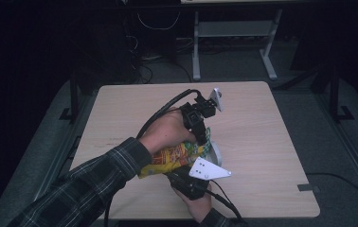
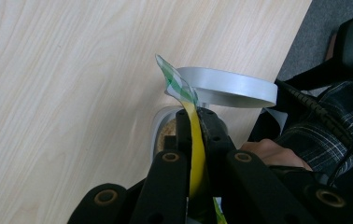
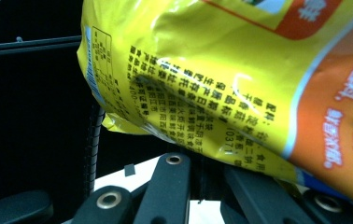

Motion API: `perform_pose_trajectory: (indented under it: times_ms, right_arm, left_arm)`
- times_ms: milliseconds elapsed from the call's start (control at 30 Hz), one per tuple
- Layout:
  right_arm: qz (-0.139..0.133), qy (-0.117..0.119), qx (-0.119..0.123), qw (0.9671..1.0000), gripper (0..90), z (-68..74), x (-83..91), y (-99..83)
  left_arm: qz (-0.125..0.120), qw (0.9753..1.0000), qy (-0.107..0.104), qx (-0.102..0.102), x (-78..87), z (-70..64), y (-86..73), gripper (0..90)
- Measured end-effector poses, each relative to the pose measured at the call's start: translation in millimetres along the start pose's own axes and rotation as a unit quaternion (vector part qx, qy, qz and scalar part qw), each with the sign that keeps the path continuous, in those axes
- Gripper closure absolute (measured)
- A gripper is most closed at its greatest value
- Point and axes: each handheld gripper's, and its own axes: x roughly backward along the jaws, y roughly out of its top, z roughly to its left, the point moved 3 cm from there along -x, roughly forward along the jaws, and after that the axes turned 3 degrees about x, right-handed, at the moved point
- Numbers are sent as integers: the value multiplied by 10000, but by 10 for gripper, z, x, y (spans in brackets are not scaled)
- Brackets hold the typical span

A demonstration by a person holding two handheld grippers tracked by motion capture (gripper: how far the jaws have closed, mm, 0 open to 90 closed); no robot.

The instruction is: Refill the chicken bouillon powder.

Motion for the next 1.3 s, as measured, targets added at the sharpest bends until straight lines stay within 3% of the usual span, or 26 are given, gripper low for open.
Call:
perform_pose_trajectory:
  times_ms: [1167, 1300]
  right_arm:
    - [-75, -13, 3, 10000, 900, -4, 16, 46]
    - [-66, 7, 14, 10000, 900, -2, 14, 41]
  left_arm:
    - [153, 9998, 82, -34, 13, -41, 45, 861]
    - [167, 9998, 96, -85, 19, -44, 37, 895]
